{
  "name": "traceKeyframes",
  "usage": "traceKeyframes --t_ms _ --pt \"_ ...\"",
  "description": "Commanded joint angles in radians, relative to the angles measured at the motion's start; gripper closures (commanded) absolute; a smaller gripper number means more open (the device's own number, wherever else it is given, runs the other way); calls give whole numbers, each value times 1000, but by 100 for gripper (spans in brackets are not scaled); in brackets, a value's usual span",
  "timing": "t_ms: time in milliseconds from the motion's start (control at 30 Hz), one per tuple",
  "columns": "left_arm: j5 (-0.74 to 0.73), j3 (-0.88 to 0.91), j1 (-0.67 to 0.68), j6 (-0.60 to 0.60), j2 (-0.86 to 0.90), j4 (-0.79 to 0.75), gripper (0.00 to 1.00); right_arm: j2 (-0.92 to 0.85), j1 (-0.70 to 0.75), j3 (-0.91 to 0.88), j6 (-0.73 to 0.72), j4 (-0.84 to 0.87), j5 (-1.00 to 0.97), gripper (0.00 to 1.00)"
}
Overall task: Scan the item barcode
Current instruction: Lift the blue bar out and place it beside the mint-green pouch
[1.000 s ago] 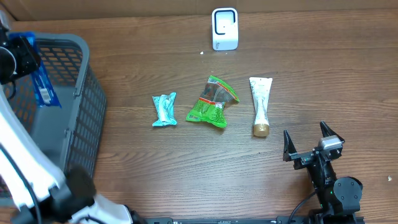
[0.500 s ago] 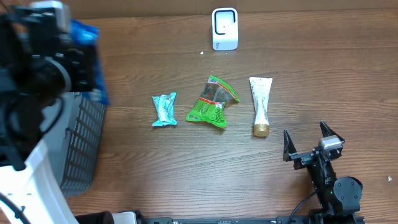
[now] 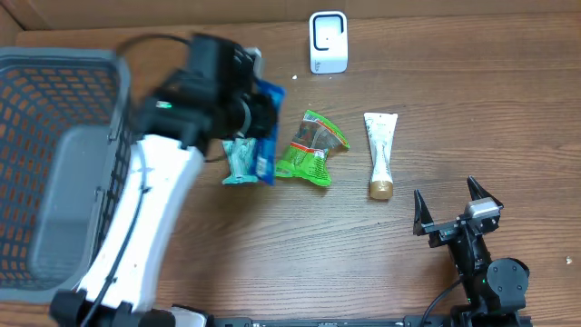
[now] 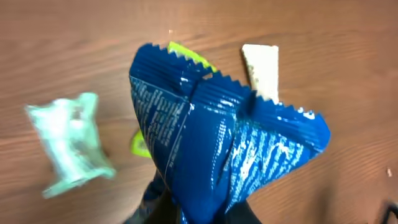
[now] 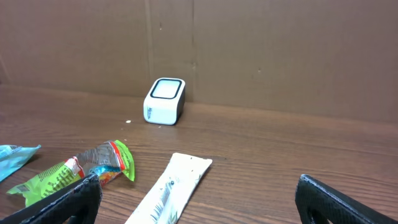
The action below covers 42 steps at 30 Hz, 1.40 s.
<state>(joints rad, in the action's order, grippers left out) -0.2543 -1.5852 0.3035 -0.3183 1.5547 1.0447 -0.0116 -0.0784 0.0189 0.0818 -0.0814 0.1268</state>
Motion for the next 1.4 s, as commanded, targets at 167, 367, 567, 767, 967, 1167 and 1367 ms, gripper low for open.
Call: traceKeyframes --t_ms 167,367,567,767,967,1167,1367 --pt "230 362 87 -301 -3 -360 96 8 4 -9 1 5 2 0" --pt "421 445 97 -333 34 -403 96 8 4 -9 1 5 2 0" --pt "444 451 97 -333 117 -423 95 8 4 -9 1 5 2 0" --pt "442 440 95 -310 130 -441 38 8 4 -9 1 5 2 0" --pt "410 301 95 -186 84 -359 28 9 4 -9 1 5 2 0" --pt "410 40 95 -80 42 -138 27 8 4 -9 1 5 2 0" --pt "410 -267 95 -9 23 164 16 8 4 -9 1 5 2 0"
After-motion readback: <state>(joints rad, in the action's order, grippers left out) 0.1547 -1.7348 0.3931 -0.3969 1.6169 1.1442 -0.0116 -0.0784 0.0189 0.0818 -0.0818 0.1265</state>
